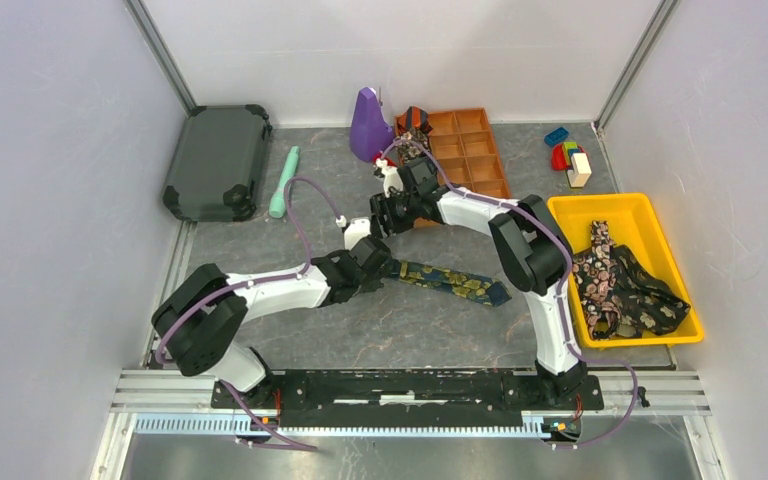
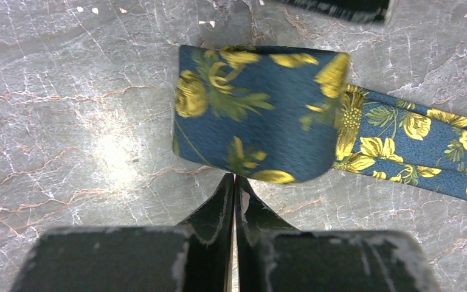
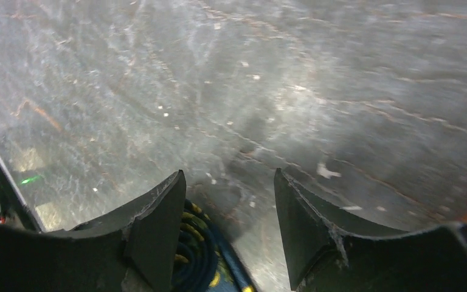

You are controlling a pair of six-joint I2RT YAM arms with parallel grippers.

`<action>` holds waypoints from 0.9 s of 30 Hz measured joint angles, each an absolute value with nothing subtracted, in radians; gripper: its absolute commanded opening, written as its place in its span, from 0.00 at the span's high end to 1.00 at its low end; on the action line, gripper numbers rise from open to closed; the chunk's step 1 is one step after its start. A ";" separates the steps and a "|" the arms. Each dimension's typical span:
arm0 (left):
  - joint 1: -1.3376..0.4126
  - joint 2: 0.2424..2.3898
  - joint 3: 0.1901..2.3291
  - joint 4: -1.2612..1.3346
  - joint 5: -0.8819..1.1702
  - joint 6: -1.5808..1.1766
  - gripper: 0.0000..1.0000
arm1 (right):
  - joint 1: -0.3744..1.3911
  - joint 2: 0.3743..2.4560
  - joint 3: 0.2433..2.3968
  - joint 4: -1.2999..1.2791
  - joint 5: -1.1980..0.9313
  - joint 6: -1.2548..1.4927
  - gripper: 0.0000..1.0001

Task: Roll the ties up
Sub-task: Roll the tie at the center of the board.

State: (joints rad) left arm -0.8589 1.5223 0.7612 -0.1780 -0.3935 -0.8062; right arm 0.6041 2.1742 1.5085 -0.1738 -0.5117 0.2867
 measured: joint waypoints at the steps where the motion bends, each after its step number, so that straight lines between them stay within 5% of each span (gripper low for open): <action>1: -0.859 1.518 0.759 -0.178 -0.393 -0.806 0.93 | 0.597 2.175 1.515 -0.186 -0.503 0.286 0.38; 14: -0.859 1.456 0.754 -0.189 -0.393 -0.796 0.89 | 0.578 2.119 1.518 -0.240 -0.398 0.310 0.37; 16: -0.859 1.436 0.754 -0.202 -0.390 -0.786 0.76 | 0.578 2.065 1.480 -0.218 -0.385 0.327 0.37; 18: -0.859 1.404 0.754 -0.239 -0.388 -0.771 0.42 | 0.580 1.999 1.422 -0.184 -0.379 0.348 0.38; 20: -0.859 1.352 0.754 -0.284 -0.391 -0.749 0.23 | 0.583 1.929 1.353 -0.135 -0.376 0.371 0.39; 27: -0.760 1.156 0.770 -0.368 -0.396 -0.669 0.13 | 0.630 1.865 1.229 0.009 -0.376 0.434 0.46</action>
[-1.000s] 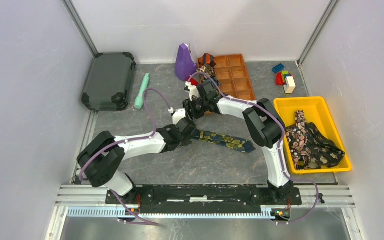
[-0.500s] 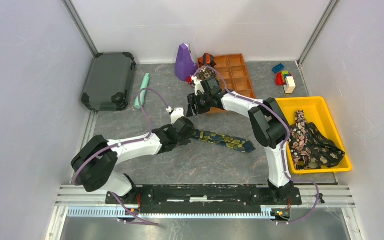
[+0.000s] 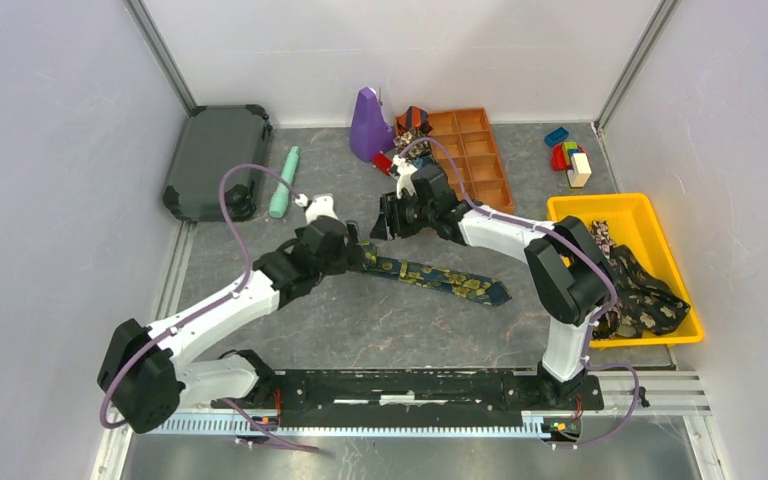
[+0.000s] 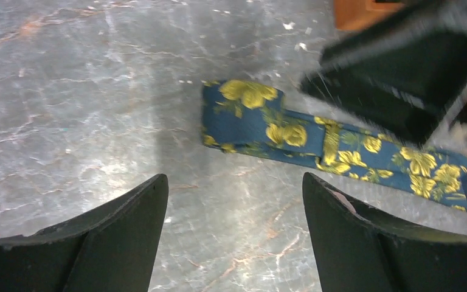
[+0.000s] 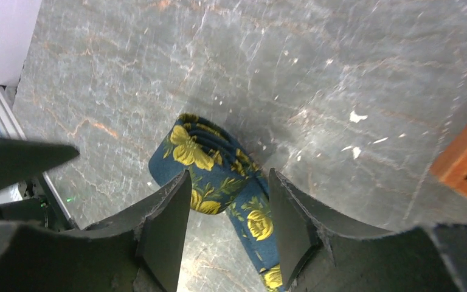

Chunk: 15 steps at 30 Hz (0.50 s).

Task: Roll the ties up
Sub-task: Roll the tie at the center of the board.

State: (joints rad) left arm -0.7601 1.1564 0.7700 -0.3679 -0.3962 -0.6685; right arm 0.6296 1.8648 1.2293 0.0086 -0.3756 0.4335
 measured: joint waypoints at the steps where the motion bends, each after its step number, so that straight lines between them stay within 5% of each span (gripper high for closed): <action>1: -0.721 1.156 0.771 -0.361 -0.374 -0.650 0.13 | 0.638 1.865 1.216 0.020 -0.376 0.442 0.48; 7: -0.531 1.233 0.769 -0.282 -0.177 -0.566 0.13 | 0.671 1.865 1.159 0.080 -0.381 0.479 0.57; 15: -0.487 1.396 0.779 -0.192 0.028 -0.504 0.13 | 0.669 1.865 1.091 0.160 -0.381 0.514 0.63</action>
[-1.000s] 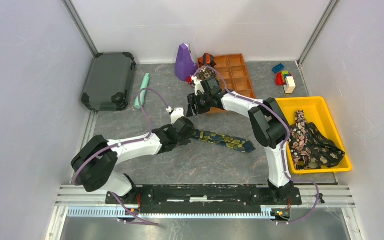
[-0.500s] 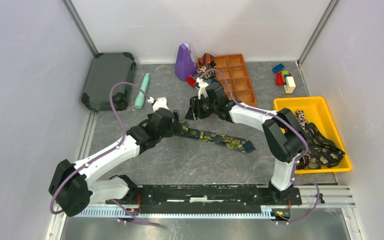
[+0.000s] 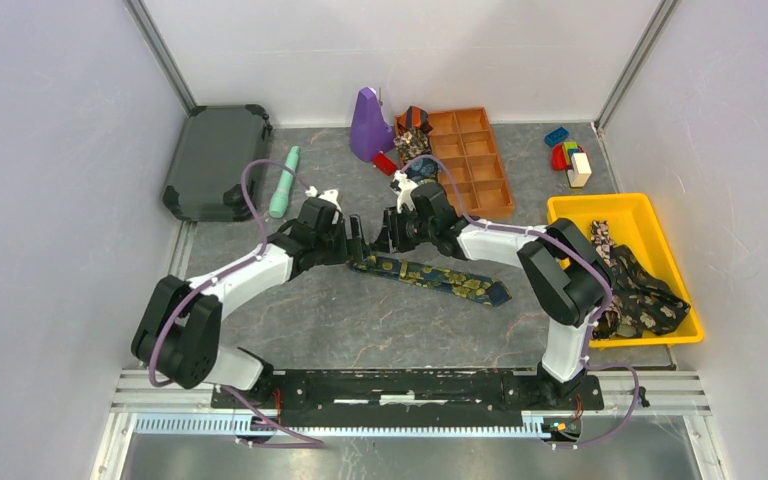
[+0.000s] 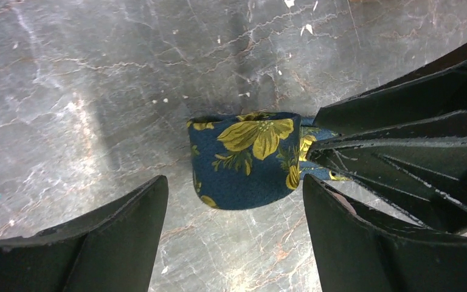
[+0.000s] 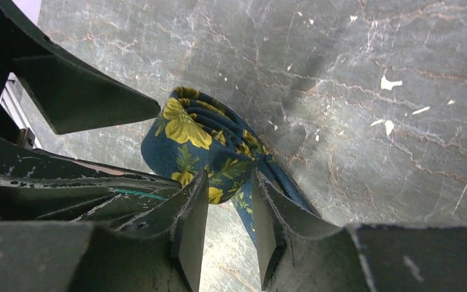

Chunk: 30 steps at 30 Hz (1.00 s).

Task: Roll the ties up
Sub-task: Roll the tie at the center of the board.

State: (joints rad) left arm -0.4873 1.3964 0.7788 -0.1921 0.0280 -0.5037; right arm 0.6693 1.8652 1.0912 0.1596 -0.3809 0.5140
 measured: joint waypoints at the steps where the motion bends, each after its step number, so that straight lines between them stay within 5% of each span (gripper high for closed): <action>1: -0.487 1.412 0.783 -0.187 0.040 -0.500 0.14 | 0.669 1.866 1.084 0.166 -0.382 0.519 0.64; 17: -0.485 1.576 0.866 -0.154 0.125 -0.451 0.26 | 0.670 1.916 1.021 0.250 -0.405 0.551 0.79; 30: -0.487 1.610 0.869 -0.140 0.125 -0.435 0.41 | 0.670 1.933 1.000 0.286 -0.421 0.553 0.74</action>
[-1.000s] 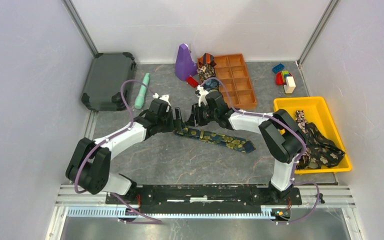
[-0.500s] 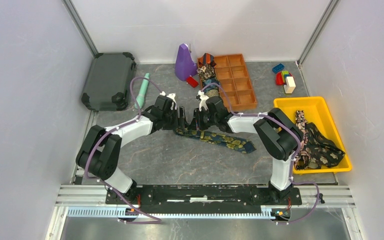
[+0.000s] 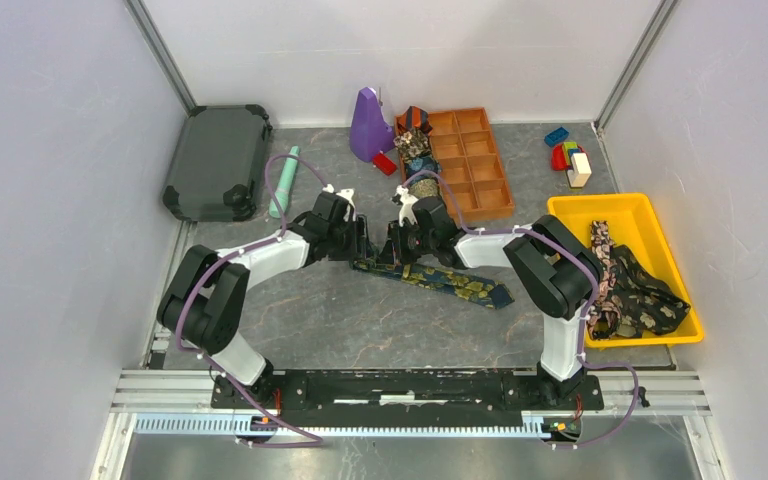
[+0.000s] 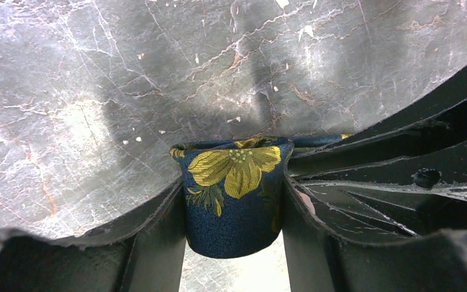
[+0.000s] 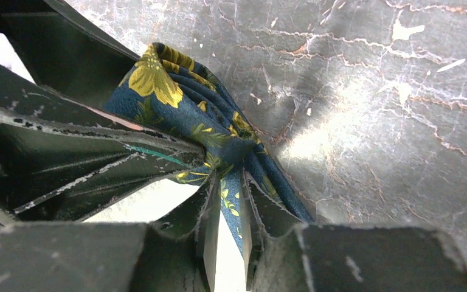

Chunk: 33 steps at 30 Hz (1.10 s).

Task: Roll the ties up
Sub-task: Roll the tie at the center of the board.

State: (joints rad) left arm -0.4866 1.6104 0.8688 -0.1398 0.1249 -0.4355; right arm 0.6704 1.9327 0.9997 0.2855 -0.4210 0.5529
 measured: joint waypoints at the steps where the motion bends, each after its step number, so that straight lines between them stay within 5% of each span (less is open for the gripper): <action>1: -0.490 1.610 0.869 -0.140 0.115 -0.435 0.42 | 0.670 1.933 0.997 0.283 -0.421 0.551 0.72; 10: -0.568 1.573 0.863 -0.188 -0.046 -0.431 0.47 | 0.673 1.857 0.978 0.204 -0.398 0.502 0.64; 17: -0.643 1.499 0.842 -0.276 -0.170 -0.431 0.47 | 0.701 1.679 0.818 0.217 -0.345 0.493 0.65; 33: -0.797 1.462 0.855 -0.440 -0.440 -0.435 0.48 | 0.733 1.703 0.706 0.324 -0.337 0.504 0.67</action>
